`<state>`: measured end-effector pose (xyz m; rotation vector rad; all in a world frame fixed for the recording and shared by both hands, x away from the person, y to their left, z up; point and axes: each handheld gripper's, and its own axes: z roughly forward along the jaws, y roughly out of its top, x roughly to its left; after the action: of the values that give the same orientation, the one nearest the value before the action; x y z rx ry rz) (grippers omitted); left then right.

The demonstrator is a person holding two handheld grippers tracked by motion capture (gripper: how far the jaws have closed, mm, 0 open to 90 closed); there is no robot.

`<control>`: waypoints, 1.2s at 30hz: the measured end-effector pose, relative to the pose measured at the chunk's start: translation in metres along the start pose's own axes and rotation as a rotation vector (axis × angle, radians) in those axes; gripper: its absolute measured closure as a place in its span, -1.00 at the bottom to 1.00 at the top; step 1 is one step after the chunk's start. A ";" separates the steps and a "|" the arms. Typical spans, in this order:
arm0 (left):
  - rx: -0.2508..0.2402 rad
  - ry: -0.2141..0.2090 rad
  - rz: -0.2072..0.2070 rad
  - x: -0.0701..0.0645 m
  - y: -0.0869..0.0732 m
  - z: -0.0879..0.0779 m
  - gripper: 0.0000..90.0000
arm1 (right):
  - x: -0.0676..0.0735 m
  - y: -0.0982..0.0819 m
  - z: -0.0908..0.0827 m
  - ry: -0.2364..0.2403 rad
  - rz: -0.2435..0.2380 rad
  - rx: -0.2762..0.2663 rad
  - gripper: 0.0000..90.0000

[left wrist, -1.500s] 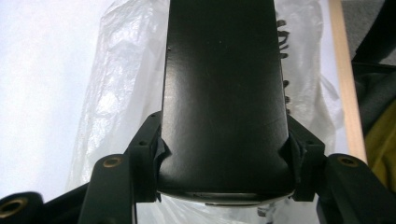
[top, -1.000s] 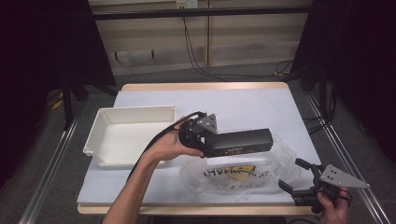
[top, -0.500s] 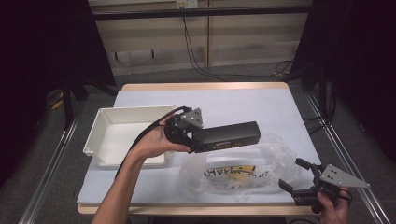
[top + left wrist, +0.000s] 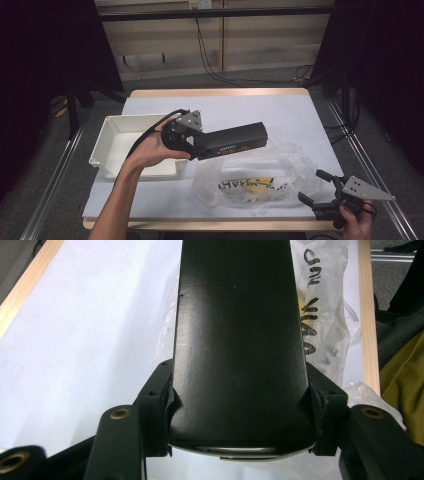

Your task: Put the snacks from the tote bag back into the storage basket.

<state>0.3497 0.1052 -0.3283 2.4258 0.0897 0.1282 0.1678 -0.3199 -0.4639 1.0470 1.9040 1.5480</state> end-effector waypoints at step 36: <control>-0.009 0.132 -0.120 0.031 -0.056 -0.073 -0.04 | 0.000 0.000 0.000 -0.030 -0.027 -0.013 -1.00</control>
<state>0.3701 0.1976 -0.3079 2.3944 0.2935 0.2334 0.1677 -0.3205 -0.4642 1.0288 1.8781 1.5196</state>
